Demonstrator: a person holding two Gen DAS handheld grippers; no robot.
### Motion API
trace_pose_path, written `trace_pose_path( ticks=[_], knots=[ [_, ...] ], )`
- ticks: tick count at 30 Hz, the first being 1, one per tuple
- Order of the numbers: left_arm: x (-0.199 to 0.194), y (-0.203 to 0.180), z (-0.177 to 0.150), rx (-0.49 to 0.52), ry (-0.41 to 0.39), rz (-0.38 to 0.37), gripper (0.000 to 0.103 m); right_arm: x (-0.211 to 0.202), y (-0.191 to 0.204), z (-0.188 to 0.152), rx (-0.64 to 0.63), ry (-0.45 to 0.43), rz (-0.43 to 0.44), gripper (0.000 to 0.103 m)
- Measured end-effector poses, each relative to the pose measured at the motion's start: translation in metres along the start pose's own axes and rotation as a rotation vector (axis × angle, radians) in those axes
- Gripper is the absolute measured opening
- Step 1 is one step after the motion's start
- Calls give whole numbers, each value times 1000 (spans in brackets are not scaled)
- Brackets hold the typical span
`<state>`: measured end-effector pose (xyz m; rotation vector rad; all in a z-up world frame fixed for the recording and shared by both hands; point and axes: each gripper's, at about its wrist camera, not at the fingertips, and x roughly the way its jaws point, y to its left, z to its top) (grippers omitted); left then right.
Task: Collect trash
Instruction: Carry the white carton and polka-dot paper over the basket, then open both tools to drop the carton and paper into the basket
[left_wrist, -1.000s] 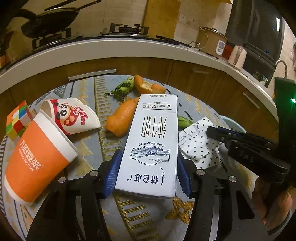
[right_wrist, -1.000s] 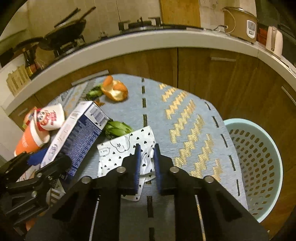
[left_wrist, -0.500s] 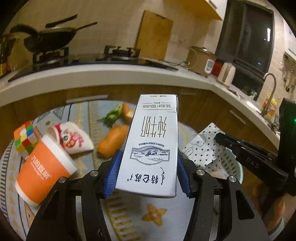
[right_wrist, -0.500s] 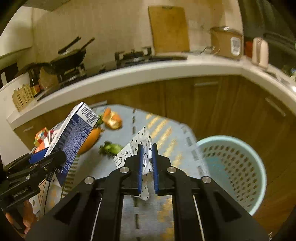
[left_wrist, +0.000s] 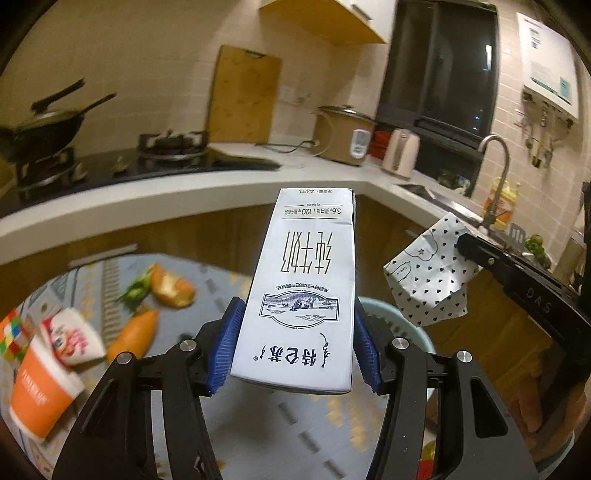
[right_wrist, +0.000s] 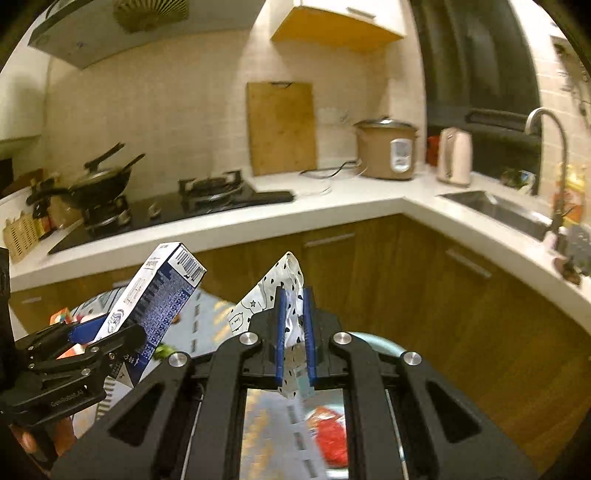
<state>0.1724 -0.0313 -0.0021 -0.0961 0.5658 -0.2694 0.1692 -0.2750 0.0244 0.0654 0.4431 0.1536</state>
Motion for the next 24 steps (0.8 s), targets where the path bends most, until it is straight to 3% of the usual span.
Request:
trace_pose_path(
  ticks=[4, 10, 16, 20, 24],
  knots=[
    [13, -35, 8, 49, -4, -29, 53, -7, -28, 5, 12, -6, -72, 7],
    [43, -76, 5, 100, 26, -56, 54, 9, -68, -7, 63, 71, -155, 7],
    [97, -106, -19, 130, 146, -83, 54, 33, -98, -32, 107, 174, -209, 7],
    [123, -113, -34, 165, 207, -64, 54, 56, -117, -55, 128, 281, -245, 7],
    [140, -111, -44, 157, 251, -62, 54, 71, -129, -68, 148, 325, -245, 7]
  ],
)
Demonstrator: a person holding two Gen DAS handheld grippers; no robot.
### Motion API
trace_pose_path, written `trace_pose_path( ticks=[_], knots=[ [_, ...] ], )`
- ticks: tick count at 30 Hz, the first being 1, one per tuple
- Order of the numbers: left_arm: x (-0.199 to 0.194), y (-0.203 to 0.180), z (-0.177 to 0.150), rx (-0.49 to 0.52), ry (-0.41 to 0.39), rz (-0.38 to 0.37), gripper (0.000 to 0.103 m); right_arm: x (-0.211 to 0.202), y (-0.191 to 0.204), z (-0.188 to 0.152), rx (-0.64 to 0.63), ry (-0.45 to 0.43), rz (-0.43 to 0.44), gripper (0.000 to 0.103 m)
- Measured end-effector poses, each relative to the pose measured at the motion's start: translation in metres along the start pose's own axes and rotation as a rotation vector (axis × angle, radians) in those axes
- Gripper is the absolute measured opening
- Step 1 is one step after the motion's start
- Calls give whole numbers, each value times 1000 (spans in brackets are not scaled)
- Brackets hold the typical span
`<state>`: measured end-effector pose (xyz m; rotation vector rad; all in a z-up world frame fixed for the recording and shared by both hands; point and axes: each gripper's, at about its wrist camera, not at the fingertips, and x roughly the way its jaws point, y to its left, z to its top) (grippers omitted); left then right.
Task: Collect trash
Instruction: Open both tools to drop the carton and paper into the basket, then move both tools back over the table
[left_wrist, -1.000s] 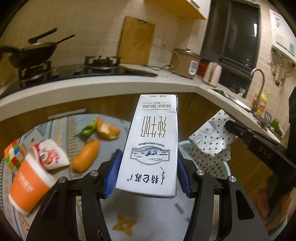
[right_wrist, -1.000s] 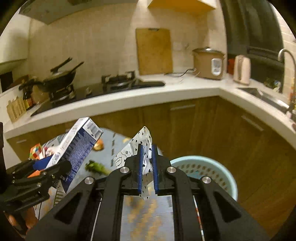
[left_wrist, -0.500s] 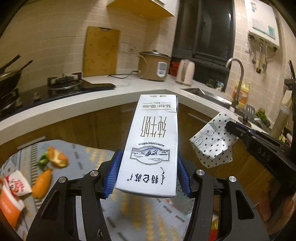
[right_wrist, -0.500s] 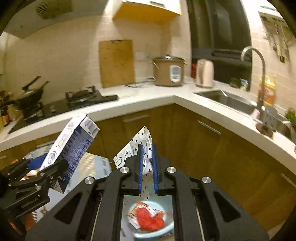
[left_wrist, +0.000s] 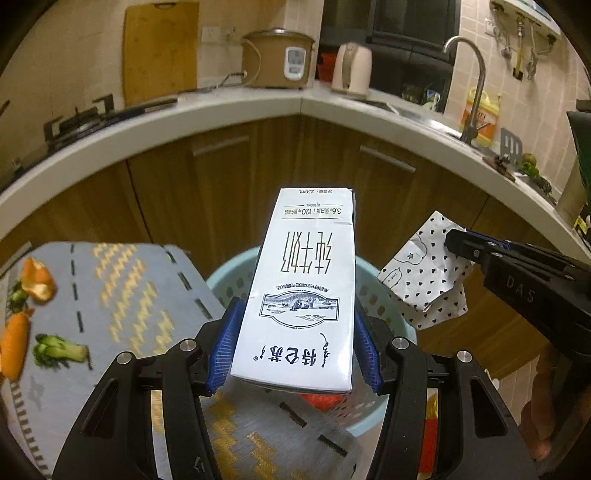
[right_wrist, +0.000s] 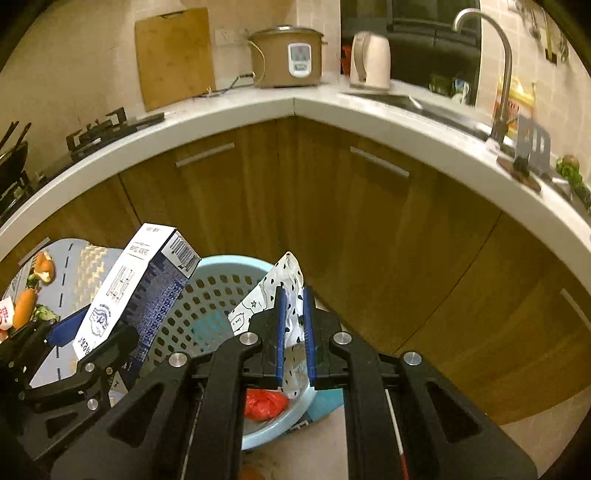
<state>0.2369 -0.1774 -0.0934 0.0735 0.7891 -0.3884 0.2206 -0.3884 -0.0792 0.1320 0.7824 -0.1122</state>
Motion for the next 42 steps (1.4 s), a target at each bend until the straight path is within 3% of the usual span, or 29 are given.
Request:
trace_pose_path(
  ticks=[6, 9, 14, 21, 25, 32, 42],
  knots=[
    [11, 2, -4, -6, 18, 7, 55, 16, -1, -3, 10, 44, 16, 7],
    [9, 4, -4, -19, 13, 16, 69, 20, -1, -3, 22, 65, 38, 8],
    [1, 17, -4, -61, 2, 6, 72, 24, 4, -6, 18, 84, 67, 11],
    [-20, 27, -8, -86, -33, 15, 72, 11, 11, -4, 18, 53, 79, 44],
    [-31, 34, -10, -106, -47, 20, 72, -3, 20, -1, 10, 24, 100, 45],
    [-66, 57, -26, -132, -85, 62, 72, -31, 52, 2, -47, -36, 176, 49],
    [-135, 134, -70, -228, -129, 172, 72, -61, 138, -19, -174, -86, 313, 55]
  ],
)
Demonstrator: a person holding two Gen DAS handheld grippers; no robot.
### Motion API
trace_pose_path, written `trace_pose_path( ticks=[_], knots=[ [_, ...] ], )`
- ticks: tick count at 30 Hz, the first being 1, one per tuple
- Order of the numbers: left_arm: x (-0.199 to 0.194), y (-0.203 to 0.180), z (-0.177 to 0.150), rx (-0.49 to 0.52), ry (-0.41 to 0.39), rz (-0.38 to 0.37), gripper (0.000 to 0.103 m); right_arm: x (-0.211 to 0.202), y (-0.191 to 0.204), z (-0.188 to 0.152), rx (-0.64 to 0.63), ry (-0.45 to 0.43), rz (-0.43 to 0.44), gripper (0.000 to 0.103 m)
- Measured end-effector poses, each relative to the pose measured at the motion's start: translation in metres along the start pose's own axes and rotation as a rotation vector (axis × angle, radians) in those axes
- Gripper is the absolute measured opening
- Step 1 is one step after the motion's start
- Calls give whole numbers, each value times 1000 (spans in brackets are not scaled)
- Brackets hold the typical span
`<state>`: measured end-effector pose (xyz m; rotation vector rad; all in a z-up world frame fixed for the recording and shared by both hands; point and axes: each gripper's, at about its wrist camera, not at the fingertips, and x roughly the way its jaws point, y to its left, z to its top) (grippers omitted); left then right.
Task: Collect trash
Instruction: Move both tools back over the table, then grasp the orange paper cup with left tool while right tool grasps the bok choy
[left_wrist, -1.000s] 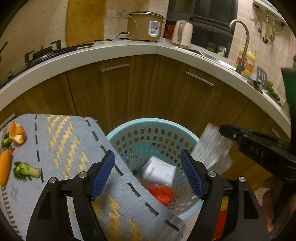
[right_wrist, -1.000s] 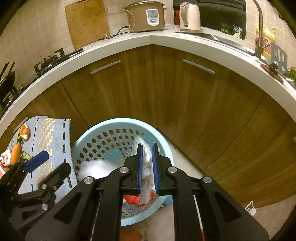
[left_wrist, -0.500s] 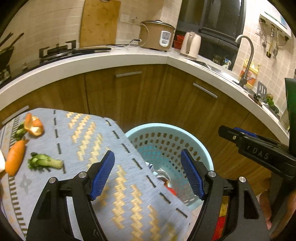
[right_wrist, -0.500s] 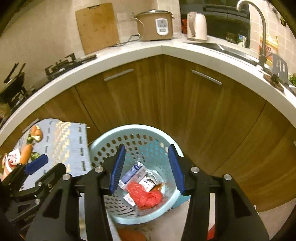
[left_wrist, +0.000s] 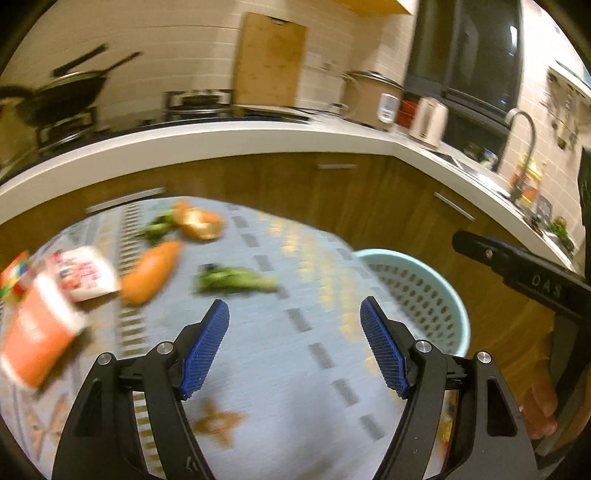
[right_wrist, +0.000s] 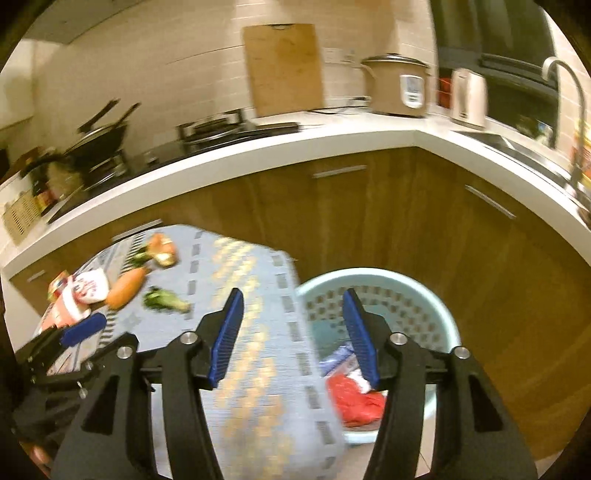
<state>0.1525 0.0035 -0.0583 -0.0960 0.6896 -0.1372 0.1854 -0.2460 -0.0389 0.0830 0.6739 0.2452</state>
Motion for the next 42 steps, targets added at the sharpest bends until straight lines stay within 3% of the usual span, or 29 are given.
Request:
trace_pose_path(
  ticks=[7, 11, 16, 20, 23, 26, 33, 38, 42],
  knots=[
    [-43, 81, -14, -88, -46, 142, 76, 27, 73, -19, -52, 45, 102, 55],
    [-58, 117, -19, -87, -56, 224, 77, 44, 110, -31, -82, 73, 127, 55],
    [-69, 162, -25, -84, -64, 304, 89, 60, 132, -42, -97, 99, 144, 55],
    [-62, 199, -30, -96, -13, 355, 90, 71, 138, -52, -119, 127, 111, 55],
    [-50, 214, -34, -102, 39, 326, 90, 71, 135, -51, -106, 117, 108, 56],
    [-45, 219, -39, -145, 81, 241, 88, 75, 133, -51, -97, 127, 103, 56],
    [-54, 192, -51, -158, 105, 71, 87, 74, 134, -52, -107, 119, 96, 59],
    [-43, 181, -45, -115, 112, 163, 87, 71, 135, -52, -111, 107, 98, 59],
    [-24, 189, -37, -126, 138, 177, 87, 70, 135, -50, -108, 113, 123, 60]
  ],
)
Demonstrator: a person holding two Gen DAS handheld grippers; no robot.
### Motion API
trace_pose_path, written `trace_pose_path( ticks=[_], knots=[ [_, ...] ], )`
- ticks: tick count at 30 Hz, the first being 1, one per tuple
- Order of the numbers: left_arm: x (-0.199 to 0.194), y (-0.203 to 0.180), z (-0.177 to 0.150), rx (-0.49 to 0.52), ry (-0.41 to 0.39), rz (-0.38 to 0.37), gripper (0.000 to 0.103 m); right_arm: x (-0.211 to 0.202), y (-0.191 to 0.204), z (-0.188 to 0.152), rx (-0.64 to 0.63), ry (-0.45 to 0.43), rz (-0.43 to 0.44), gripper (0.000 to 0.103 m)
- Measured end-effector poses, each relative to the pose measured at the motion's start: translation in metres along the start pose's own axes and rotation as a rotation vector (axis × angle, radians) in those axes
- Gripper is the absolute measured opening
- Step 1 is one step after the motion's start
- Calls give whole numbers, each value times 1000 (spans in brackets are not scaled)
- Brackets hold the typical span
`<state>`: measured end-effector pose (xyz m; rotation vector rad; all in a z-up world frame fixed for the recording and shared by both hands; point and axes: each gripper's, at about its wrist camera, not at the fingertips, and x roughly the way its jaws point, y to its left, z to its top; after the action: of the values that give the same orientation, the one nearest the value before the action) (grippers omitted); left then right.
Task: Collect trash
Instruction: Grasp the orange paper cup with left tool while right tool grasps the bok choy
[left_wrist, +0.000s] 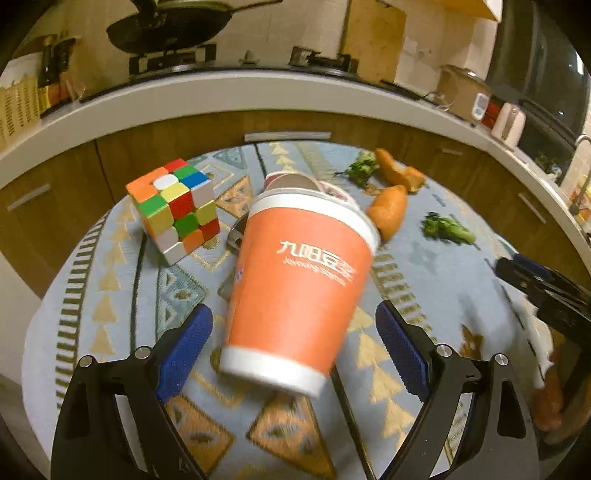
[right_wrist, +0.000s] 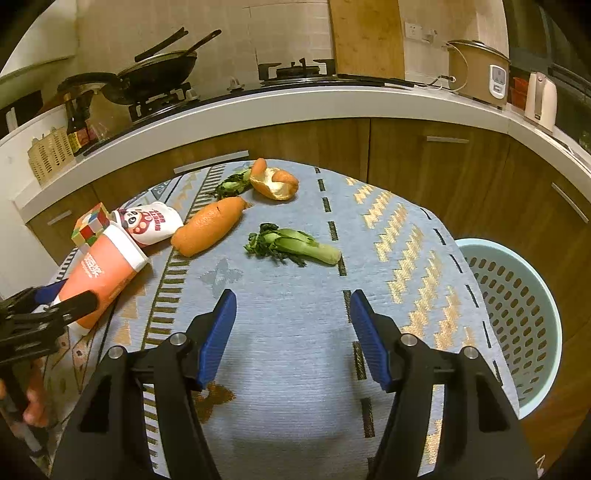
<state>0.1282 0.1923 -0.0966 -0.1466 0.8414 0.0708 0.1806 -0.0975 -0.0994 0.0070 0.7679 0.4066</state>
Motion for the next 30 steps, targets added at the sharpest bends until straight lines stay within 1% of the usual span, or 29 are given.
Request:
trace_pose_path(
  ticks=[2, 4, 5, 8, 9, 12, 14, 16, 20, 22, 23, 27, 28, 29, 30],
  knots=[
    [10, -1, 4, 5, 19, -6, 87, 0, -1, 4, 11, 6, 23, 60],
    [14, -4, 5, 5, 17, -9, 83, 0, -2, 10, 15, 5, 35, 61],
    [16, -6, 4, 3, 15, -5, 75, 0, -2, 16, 6, -1, 25, 61],
    [15, -9, 2, -4, -4, 4, 72, 1, -4, 29, -18, -13, 3, 69],
    [13, -10, 0, -3, -14, 3, 72, 4, -5, 33, -25, -10, -2, 69],
    [6, -10, -6, -18, -45, 1, 71, 19, -8, 42, -56, 14, -28, 69],
    [0, -9, -7, -31, -81, -3, 71, 36, -9, 45, -85, 57, -27, 69],
    [-7, -7, -8, -40, -118, -20, 71, 48, -7, 45, -114, 86, -28, 69],
    [-14, -1, -10, -69, -164, -29, 71, 72, 3, 45, -193, 130, -43, 69],
    [-15, 2, -9, -89, -176, -30, 72, 82, 6, 43, -219, 153, -57, 69],
    [-15, 4, -9, -101, -176, -35, 72, 90, 7, 43, -228, 180, -60, 69],
    [-15, 9, -8, -126, -178, -45, 72, 93, 3, 46, -213, 187, -31, 69],
    [-15, 9, -8, -125, -180, -42, 72, 93, 3, 46, -209, 188, -26, 67],
    [-15, 8, -8, -123, -181, -41, 72, 92, 4, 46, -213, 185, -12, 58],
    [-16, 7, -9, -120, -184, -40, 72, 90, 6, 45, -225, 178, -11, 53]
  ],
)
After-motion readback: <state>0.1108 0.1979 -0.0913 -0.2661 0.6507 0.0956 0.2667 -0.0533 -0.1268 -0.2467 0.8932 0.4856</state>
